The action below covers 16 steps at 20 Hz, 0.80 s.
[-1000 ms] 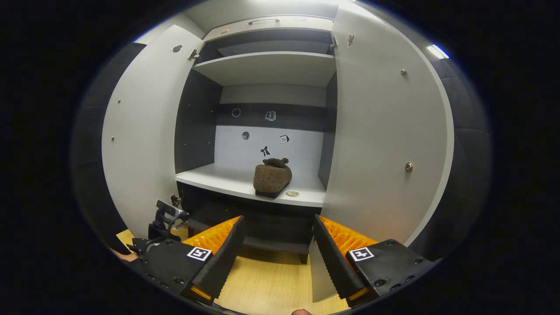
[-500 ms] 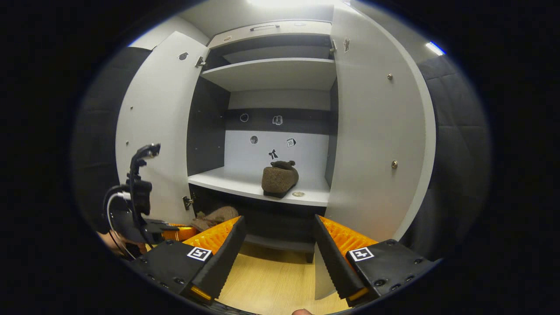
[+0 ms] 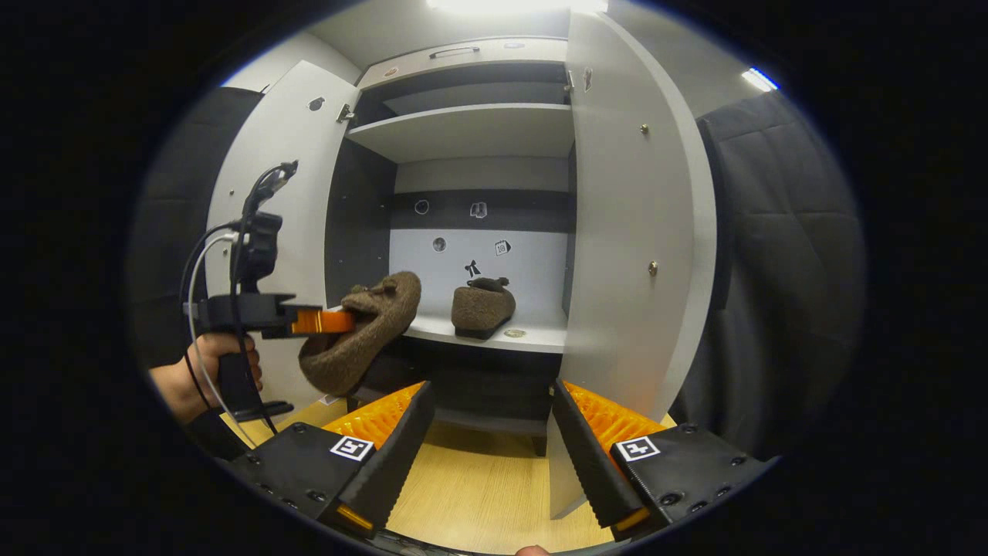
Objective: Grab one shoe with the right hand and put it into the shoe cabinet, grab the other shoe with the left hand and put it into the shoe cabinet; then close the right door with the right hand and the left door with the left hand.
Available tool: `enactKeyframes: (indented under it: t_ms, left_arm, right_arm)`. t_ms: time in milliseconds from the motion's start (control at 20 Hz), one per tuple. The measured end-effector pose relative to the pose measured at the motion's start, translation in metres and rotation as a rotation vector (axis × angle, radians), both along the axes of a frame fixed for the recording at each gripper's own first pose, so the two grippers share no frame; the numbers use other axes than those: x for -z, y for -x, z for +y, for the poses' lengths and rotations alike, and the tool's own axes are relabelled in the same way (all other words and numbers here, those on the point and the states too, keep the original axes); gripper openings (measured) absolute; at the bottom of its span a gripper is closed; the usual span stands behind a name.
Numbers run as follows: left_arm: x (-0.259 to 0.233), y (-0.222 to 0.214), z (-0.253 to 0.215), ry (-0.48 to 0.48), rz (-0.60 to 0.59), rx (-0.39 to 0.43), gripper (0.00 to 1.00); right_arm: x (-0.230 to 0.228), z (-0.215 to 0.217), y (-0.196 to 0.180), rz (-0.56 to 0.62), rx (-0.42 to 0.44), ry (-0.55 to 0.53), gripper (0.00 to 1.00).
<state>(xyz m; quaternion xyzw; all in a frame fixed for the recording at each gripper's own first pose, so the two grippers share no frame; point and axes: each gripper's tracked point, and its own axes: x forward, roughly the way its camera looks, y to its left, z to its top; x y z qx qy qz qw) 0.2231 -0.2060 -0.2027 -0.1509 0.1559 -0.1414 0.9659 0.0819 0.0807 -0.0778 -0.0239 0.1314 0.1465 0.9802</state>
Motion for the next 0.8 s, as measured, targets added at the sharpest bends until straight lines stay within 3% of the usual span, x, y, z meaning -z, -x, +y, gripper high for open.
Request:
enactKeyframes:
  t_ms: [400,800]
  left_arm:
    - [-0.029,-0.098,-0.009,0.006,-0.056,-0.039,0.01]
    - [-0.001,-0.175,-0.034,-0.058,0.014,-0.049,0.01]
  right_arm:
    - [0.005,-0.020,-0.001,0.016,0.077,-0.013,0.97]
    - [0.008,-0.024,0.003,0.016,0.106,-0.019,0.98]
